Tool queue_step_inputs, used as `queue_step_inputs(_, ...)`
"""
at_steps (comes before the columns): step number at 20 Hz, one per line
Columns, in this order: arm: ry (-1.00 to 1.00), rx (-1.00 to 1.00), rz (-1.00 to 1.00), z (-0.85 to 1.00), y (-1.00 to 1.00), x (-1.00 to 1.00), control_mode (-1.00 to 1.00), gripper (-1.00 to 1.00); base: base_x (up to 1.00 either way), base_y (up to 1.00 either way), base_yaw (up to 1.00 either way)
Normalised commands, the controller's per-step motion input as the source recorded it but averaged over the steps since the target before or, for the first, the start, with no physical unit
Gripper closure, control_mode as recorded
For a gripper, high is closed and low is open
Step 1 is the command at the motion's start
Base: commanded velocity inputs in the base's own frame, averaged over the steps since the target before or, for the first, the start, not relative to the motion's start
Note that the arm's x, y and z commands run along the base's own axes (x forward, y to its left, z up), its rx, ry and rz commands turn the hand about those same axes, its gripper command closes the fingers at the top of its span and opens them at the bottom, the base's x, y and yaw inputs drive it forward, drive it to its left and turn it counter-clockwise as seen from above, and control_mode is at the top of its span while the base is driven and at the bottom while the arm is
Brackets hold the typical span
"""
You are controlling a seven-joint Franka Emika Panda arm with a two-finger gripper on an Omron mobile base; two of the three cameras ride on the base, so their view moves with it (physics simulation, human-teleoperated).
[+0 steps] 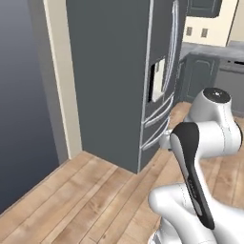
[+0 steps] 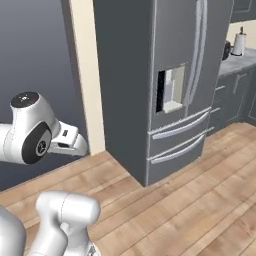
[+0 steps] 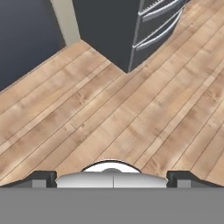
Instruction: Four empty soda cans are scattered around the kitchen. Gather all the cans and cluster them next to the stove for recycling.
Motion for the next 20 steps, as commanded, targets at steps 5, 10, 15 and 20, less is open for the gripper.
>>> queue_step_inputs(5,0.0,0.0,0.0,0.0,0.0,0.0,1.0,-1.0,-0.23,-0.53,-0.28)
queue_step_inputs(10,0.0,0.0,0.0,0.0,0.0,0.0,1.0,-1.0,-0.01,-0.57,-0.23)
queue_step_inputs(15,0.0,0.0,0.0,0.0,0.0,0.0,1.0,-1.0,0.51,-0.38,-0.1)
queue_step_inputs(20,0.0,0.0,0.0,0.0,0.0,0.0,1.0,-1.0,0.85,-0.21,-0.04)
